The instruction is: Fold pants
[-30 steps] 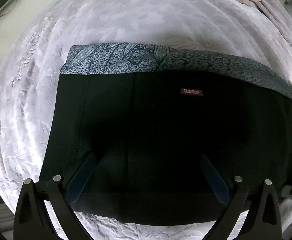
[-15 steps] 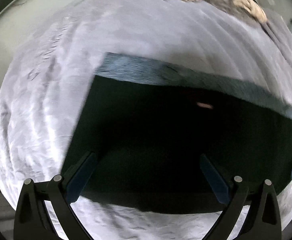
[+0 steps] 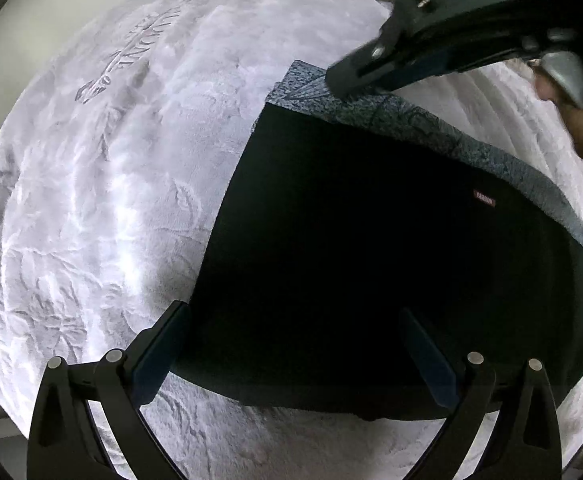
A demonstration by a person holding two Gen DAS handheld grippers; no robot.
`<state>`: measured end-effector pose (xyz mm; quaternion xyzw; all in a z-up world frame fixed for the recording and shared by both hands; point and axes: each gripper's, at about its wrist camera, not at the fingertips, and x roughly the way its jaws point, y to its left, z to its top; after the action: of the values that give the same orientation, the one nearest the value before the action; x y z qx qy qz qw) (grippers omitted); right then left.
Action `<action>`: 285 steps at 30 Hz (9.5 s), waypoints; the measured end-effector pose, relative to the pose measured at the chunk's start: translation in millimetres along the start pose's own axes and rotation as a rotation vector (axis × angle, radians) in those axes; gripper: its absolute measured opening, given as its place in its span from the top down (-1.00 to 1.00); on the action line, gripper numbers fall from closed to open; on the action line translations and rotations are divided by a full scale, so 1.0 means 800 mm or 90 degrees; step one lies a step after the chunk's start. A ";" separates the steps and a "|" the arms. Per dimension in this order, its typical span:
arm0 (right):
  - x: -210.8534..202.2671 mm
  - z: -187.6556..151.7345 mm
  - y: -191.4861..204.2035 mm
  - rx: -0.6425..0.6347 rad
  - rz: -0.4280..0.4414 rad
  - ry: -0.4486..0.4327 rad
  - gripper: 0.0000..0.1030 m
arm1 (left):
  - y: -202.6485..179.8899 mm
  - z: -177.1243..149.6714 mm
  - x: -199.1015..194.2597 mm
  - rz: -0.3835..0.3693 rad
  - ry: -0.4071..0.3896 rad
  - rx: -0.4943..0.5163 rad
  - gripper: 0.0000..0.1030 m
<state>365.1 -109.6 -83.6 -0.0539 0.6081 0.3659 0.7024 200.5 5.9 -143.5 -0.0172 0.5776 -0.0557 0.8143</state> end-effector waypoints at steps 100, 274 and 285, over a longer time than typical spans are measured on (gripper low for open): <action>-0.321 -0.723 -0.338 0.748 -0.156 -0.304 0.43 | -0.512 0.040 0.022 0.047 0.047 0.194 -1.00; -0.185 -0.652 -0.176 0.873 0.299 -0.464 0.79 | -0.474 -0.041 -0.046 -0.308 0.200 0.196 0.21; -0.167 -0.606 -0.166 0.777 0.176 -0.276 0.68 | -0.456 -0.068 -0.013 -0.239 0.192 0.214 0.21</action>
<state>48.4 -518.6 -136.5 0.5072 0.5527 0.0447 0.6598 119.9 -353.7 -118.1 0.0197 0.6615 -0.3025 0.6860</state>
